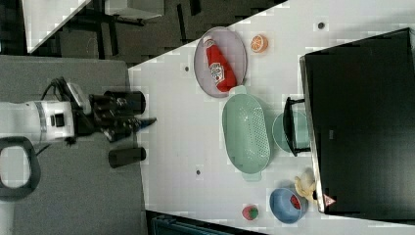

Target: Drag strainer right to left.

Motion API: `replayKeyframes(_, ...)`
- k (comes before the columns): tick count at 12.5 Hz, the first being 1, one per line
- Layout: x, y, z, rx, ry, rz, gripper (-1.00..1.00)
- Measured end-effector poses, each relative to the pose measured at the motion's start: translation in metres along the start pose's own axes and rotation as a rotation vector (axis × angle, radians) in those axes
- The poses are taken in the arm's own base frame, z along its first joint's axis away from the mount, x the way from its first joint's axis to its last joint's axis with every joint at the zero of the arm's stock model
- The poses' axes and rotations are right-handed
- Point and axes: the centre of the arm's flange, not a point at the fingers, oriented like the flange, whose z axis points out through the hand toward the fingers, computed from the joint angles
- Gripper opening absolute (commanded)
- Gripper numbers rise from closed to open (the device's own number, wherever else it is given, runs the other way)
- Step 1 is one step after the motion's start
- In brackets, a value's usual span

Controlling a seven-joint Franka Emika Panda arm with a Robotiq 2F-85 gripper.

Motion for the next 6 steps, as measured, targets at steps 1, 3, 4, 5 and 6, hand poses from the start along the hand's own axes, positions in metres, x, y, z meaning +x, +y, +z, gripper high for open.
replayKeyframes(1,-0.027,0.038,0.009,-0.1,-0.066,0.003,0.59)
replayKeyframes(3,-0.071,0.112,-0.013,-0.122,-0.117,0.034,0.99)
replayKeyframes(4,-0.08,0.141,-0.037,-0.072,-0.082,0.057,1.0)
replayKeyframes(5,-0.086,0.166,-0.068,-0.01,-0.021,0.082,1.0)
replayKeyframes(6,-0.089,0.181,-0.093,0.066,0.029,0.104,1.0)
